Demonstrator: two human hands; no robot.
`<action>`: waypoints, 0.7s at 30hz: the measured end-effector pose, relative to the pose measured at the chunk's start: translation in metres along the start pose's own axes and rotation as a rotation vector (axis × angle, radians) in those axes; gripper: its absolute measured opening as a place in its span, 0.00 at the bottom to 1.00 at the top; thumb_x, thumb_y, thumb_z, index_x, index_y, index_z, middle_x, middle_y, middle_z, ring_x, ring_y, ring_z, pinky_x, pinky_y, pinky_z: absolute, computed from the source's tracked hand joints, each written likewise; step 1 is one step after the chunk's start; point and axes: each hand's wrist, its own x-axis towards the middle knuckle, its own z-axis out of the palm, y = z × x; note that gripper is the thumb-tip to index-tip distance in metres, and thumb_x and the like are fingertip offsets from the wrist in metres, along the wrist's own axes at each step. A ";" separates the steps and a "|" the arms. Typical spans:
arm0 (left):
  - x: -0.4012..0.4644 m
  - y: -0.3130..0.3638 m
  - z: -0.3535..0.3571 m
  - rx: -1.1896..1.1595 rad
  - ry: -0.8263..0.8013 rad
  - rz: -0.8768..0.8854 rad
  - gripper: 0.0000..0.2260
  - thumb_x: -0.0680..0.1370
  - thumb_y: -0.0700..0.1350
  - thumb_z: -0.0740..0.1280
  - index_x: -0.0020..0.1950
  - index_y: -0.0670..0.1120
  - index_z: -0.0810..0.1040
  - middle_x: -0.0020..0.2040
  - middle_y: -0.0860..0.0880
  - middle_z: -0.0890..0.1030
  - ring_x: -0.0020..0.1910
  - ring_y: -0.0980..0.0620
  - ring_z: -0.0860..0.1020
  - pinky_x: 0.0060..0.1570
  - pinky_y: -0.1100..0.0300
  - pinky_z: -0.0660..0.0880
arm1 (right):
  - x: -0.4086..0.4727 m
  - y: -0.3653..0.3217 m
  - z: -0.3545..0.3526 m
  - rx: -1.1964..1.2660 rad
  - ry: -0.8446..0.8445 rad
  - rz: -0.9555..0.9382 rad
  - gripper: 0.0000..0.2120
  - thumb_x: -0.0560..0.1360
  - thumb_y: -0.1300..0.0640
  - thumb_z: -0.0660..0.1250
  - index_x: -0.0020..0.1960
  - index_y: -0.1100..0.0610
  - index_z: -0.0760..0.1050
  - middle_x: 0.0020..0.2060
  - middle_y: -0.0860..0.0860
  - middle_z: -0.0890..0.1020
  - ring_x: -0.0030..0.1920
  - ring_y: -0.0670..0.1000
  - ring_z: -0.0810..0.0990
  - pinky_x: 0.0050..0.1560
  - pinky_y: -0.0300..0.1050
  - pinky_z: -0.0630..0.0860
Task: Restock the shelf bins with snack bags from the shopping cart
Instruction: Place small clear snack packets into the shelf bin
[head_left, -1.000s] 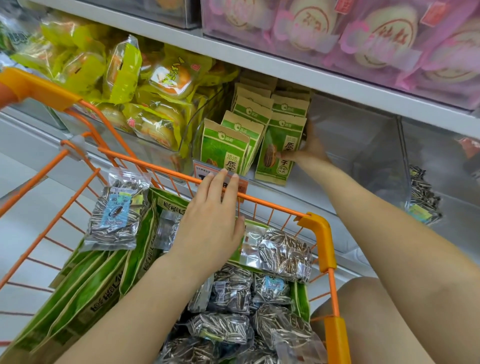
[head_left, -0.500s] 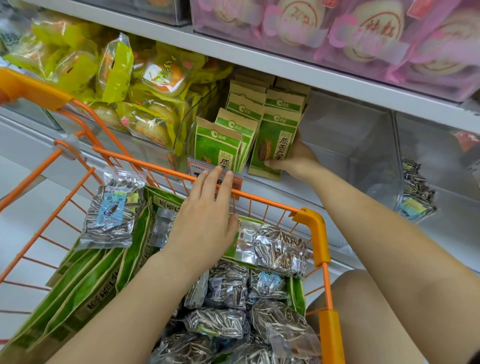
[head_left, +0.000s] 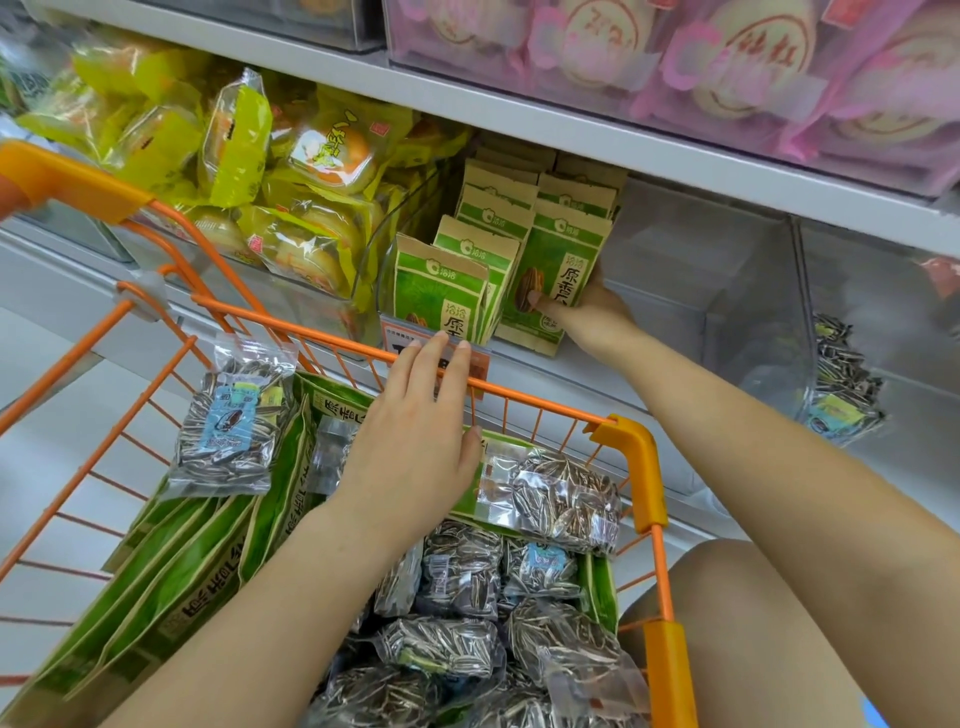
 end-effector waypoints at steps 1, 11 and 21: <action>0.000 0.000 0.001 0.006 0.001 0.000 0.30 0.77 0.50 0.64 0.75 0.41 0.59 0.74 0.41 0.61 0.73 0.41 0.59 0.70 0.50 0.61 | 0.000 -0.001 0.000 0.006 -0.007 0.002 0.47 0.71 0.35 0.66 0.78 0.51 0.43 0.67 0.50 0.75 0.62 0.55 0.77 0.54 0.44 0.73; -0.001 -0.002 0.001 -0.008 0.011 0.001 0.30 0.78 0.50 0.63 0.76 0.43 0.58 0.75 0.43 0.61 0.74 0.42 0.59 0.70 0.51 0.60 | -0.007 -0.010 -0.022 0.220 -0.068 0.110 0.37 0.73 0.28 0.52 0.76 0.45 0.55 0.71 0.49 0.69 0.65 0.55 0.74 0.54 0.53 0.80; -0.002 -0.004 -0.030 -0.170 -0.044 -0.018 0.26 0.80 0.52 0.59 0.76 0.48 0.57 0.76 0.48 0.58 0.75 0.49 0.54 0.72 0.54 0.54 | -0.093 -0.041 -0.065 -0.096 0.172 -0.080 0.24 0.81 0.40 0.49 0.63 0.56 0.72 0.54 0.57 0.79 0.57 0.58 0.77 0.50 0.45 0.70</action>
